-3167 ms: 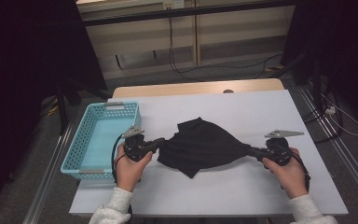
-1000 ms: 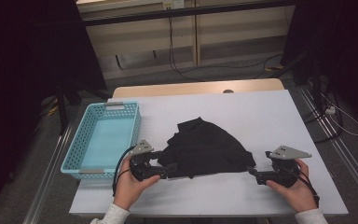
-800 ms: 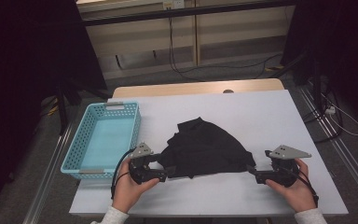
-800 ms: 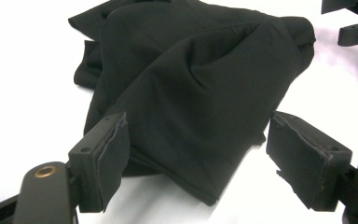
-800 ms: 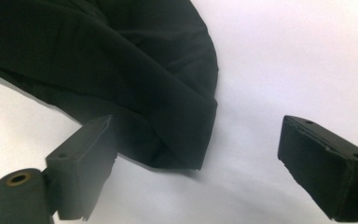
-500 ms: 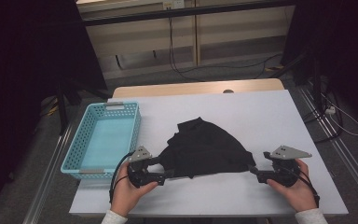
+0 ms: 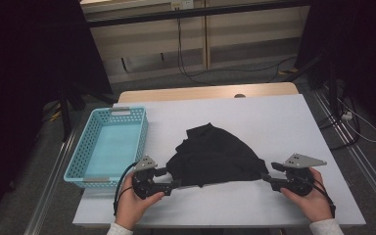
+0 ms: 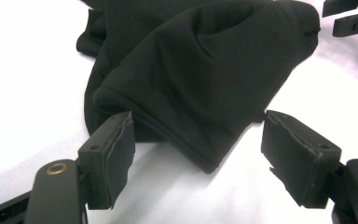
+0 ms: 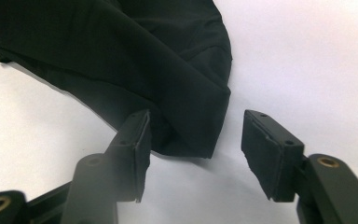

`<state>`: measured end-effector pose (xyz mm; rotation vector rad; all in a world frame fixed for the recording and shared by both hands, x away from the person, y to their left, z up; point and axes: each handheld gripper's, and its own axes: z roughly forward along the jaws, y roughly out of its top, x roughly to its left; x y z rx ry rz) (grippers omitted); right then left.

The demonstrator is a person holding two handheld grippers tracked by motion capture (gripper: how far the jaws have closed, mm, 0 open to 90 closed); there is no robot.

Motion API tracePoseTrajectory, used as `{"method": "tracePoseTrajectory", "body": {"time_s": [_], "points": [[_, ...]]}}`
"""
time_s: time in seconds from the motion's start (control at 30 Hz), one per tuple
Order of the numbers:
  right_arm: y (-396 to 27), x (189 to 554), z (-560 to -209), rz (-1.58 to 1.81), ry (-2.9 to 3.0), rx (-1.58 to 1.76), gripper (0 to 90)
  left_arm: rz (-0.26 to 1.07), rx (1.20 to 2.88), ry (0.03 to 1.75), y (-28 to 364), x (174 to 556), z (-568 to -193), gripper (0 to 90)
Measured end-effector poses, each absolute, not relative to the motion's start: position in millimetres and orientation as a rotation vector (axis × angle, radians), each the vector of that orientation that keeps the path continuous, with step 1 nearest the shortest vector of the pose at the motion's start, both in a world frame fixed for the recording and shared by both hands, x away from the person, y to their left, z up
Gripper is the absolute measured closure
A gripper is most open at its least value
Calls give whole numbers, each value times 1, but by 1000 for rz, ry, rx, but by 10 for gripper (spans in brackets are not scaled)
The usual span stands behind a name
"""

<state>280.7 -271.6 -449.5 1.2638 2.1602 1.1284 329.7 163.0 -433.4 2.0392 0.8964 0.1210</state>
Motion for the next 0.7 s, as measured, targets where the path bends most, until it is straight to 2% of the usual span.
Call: {"method": "tracePoseTrajectory", "body": {"time_s": [0.43,0.5,0.57,0.7], "points": [[-268,283,-452,1109,2194,1238,450,84,2080,905,161,325,-448,301],[-268,283,-452,1106,2195,1238,453,89,2080,902,159,325,-449,337],[-269,283,-452,1106,2193,1235,457,78,2094,899,159,326,-449,434],[-270,284,-452,1102,2181,1240,476,70,2091,912,156,328,-451,549]]}}
